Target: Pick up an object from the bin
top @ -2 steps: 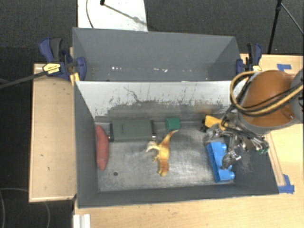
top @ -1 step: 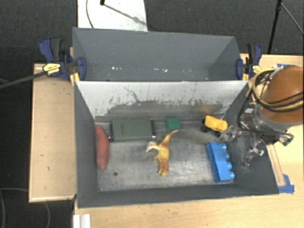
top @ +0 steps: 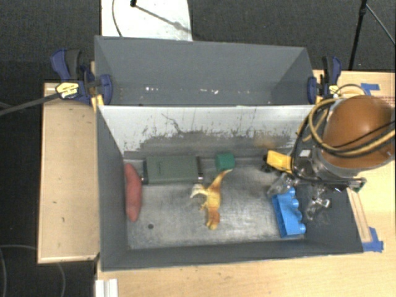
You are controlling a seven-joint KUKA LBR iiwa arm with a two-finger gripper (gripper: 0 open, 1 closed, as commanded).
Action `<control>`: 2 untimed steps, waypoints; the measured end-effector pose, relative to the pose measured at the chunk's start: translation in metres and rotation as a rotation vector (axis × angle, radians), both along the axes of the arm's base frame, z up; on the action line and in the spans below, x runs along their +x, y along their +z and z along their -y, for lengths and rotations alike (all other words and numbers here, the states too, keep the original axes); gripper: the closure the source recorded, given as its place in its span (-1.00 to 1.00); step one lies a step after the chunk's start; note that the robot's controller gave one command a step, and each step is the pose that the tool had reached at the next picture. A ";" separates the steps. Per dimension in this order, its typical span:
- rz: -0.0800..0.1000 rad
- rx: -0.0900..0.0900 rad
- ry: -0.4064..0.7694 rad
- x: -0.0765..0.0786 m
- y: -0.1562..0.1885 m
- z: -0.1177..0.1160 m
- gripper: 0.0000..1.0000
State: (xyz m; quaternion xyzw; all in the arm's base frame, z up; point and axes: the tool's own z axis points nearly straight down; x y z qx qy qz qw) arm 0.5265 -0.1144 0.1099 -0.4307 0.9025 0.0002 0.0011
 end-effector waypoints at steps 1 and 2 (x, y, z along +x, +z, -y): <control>0.000 0.005 0.195 -0.006 -0.030 0.008 -1.00; 0.005 -0.007 0.506 0.001 -0.036 -0.009 1.00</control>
Offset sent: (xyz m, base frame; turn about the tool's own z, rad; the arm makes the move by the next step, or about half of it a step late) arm -0.0019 0.0110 -0.0399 -0.5093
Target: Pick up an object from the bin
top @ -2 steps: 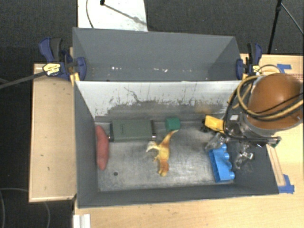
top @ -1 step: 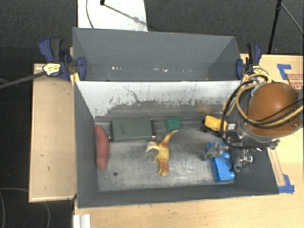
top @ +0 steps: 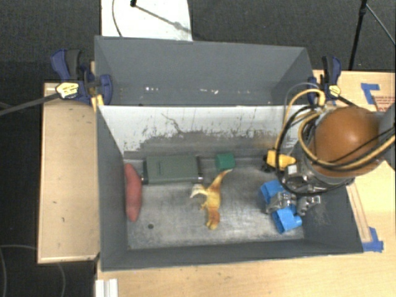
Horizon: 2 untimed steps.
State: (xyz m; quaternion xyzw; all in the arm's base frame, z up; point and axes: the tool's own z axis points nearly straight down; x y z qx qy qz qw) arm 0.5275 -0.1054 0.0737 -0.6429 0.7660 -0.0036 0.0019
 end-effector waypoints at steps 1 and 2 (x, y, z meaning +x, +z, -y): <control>0.000 0.000 -0.001 0.000 0.000 0.000 1.00; -0.001 0.002 -0.002 -0.001 0.002 0.000 1.00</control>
Offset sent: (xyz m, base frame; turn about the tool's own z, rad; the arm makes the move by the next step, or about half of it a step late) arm 0.0000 -0.0002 0.0225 0.0000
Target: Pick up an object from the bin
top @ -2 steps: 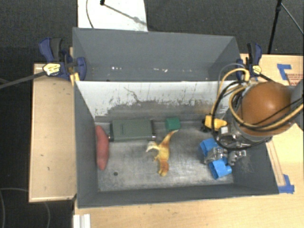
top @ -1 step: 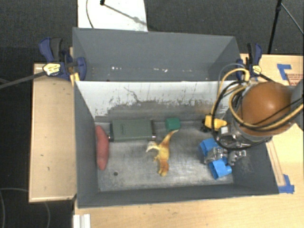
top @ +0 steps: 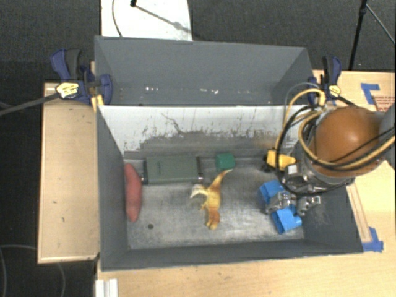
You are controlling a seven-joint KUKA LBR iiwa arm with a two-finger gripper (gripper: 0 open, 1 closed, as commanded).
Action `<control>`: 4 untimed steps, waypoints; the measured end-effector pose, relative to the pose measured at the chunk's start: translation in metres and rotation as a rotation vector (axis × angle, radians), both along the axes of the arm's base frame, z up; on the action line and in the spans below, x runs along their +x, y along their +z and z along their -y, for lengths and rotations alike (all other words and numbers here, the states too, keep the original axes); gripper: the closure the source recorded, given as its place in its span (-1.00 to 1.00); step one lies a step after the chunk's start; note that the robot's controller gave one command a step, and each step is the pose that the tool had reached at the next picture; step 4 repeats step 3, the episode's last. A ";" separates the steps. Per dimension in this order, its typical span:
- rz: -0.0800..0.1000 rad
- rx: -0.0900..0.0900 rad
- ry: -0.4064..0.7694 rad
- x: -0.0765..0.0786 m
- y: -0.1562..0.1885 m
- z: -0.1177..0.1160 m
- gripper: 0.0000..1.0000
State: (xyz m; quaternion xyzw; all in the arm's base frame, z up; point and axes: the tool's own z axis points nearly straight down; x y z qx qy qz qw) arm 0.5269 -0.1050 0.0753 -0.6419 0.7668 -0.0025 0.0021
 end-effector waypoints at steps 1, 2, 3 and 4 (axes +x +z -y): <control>-0.009 0.004 -0.001 -0.002 0.009 -0.002 1.00; -0.012 0.005 -0.001 -0.002 0.029 -0.002 1.00; -0.006 0.003 -0.003 -0.001 0.048 -0.002 1.00; -0.006 0.003 -0.003 -0.001 0.048 -0.002 1.00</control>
Offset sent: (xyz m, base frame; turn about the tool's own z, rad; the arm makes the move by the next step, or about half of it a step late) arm 0.0002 -0.0001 0.0794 0.0000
